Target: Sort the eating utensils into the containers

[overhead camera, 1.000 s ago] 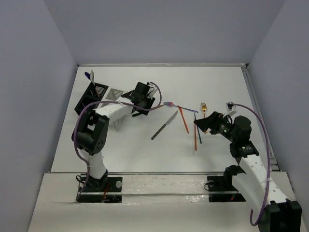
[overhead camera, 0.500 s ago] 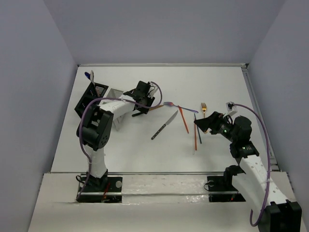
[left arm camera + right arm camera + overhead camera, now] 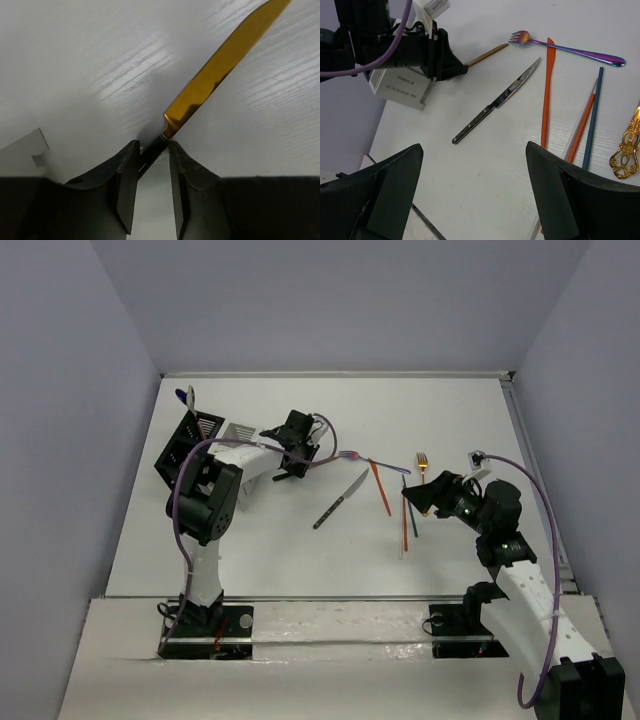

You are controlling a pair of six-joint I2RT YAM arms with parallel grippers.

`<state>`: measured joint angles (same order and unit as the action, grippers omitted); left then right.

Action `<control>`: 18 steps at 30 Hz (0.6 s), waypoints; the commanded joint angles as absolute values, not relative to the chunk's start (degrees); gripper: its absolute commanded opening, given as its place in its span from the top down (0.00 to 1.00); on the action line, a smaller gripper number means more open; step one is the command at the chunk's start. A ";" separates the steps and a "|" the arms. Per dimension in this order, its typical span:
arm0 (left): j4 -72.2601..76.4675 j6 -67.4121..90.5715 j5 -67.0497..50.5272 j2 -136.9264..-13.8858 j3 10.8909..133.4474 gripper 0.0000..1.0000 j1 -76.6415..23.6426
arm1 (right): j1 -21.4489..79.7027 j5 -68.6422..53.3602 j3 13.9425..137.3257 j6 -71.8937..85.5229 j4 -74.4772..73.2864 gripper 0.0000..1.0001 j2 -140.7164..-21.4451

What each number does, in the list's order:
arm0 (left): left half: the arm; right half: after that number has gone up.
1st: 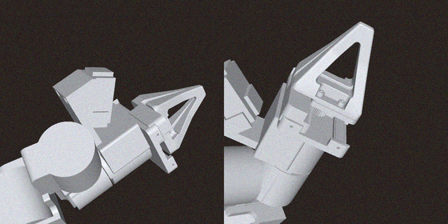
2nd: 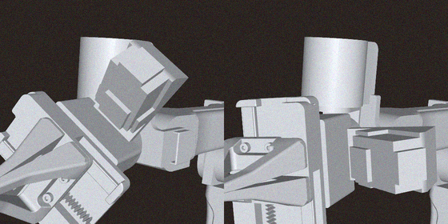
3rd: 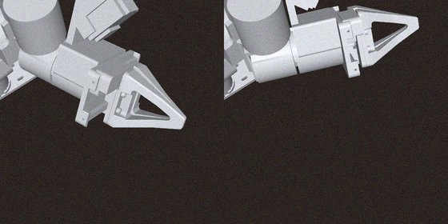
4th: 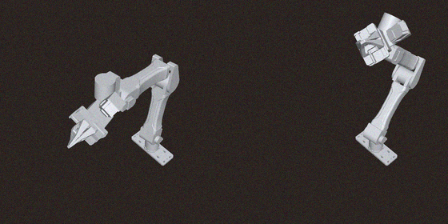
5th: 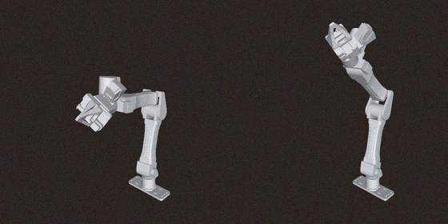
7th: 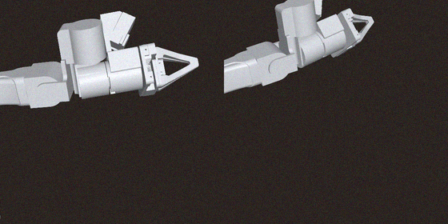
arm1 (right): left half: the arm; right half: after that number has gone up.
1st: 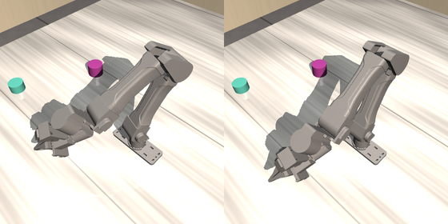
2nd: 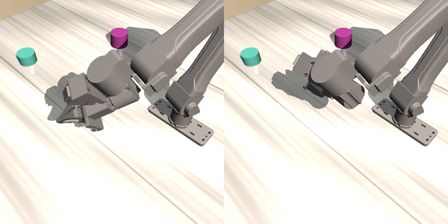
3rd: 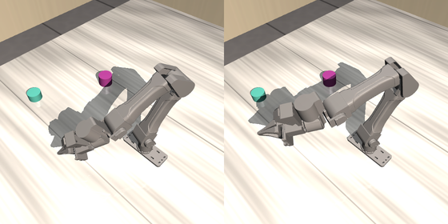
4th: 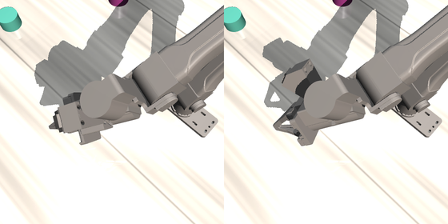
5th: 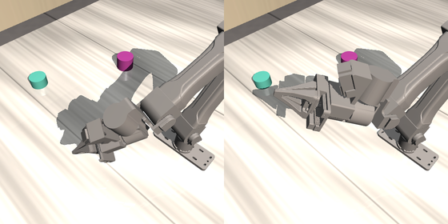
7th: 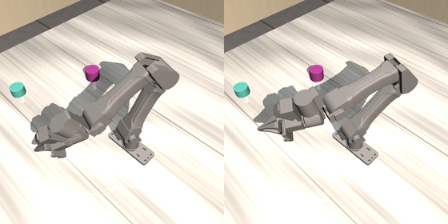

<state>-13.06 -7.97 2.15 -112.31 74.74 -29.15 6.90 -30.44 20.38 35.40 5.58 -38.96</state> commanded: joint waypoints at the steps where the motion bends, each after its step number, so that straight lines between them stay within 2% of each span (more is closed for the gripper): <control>1: -14.59 -8.52 1.93 -113.11 75.94 0.72 -29.09 | 7.47 -30.41 20.04 34.98 8.26 0.11 -38.41; 12: -16.52 -8.79 6.24 -112.41 72.60 1.00 -32.42 | 7.47 -29.62 20.13 34.72 7.47 0.11 -37.62; 18: -17.58 -7.82 9.22 -110.22 70.75 1.00 -35.51 | 7.47 -29.62 20.13 34.72 7.65 0.11 -37.79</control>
<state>-13.02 -8.56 7.68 -112.07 73.69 -33.52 6.90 -30.15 20.38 35.38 5.56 -38.20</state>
